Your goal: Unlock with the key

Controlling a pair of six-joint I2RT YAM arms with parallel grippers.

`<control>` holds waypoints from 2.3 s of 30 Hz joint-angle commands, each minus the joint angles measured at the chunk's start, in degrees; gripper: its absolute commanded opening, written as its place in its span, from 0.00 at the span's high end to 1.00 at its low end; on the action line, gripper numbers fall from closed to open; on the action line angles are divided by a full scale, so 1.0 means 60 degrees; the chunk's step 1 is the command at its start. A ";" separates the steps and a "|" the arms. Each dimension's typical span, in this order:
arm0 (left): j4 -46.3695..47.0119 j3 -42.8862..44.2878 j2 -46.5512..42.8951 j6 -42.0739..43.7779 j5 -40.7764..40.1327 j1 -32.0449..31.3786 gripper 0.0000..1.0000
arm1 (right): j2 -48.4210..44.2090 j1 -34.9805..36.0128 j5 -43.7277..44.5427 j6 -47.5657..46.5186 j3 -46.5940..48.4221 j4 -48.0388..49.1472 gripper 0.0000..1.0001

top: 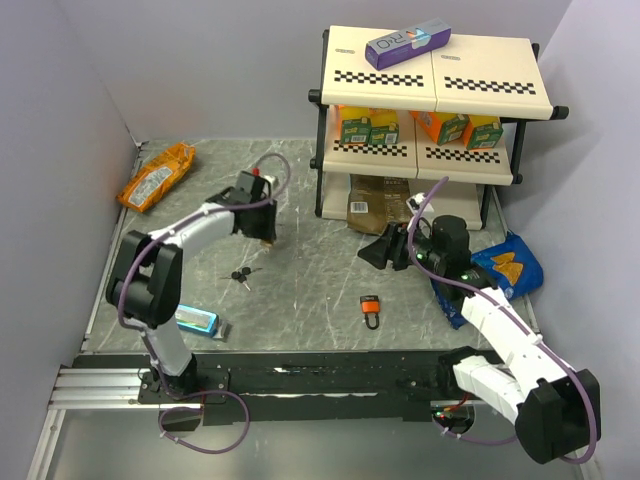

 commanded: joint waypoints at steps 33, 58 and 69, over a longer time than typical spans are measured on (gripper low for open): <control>-0.2792 0.8665 0.7276 0.0699 -0.1816 0.1892 0.94 | -0.0551 -0.0584 -0.0623 -0.0033 -0.0519 0.0669 0.26; -0.1373 0.7440 0.3836 0.0347 0.0263 0.1717 0.01 | -0.0843 -0.0584 0.0285 -0.0707 -0.0461 -0.0181 0.19; 0.2157 0.0423 -0.4145 -0.0107 0.0558 0.1658 0.04 | -0.1738 -0.0526 0.0535 -0.1587 -0.0212 -0.0563 0.20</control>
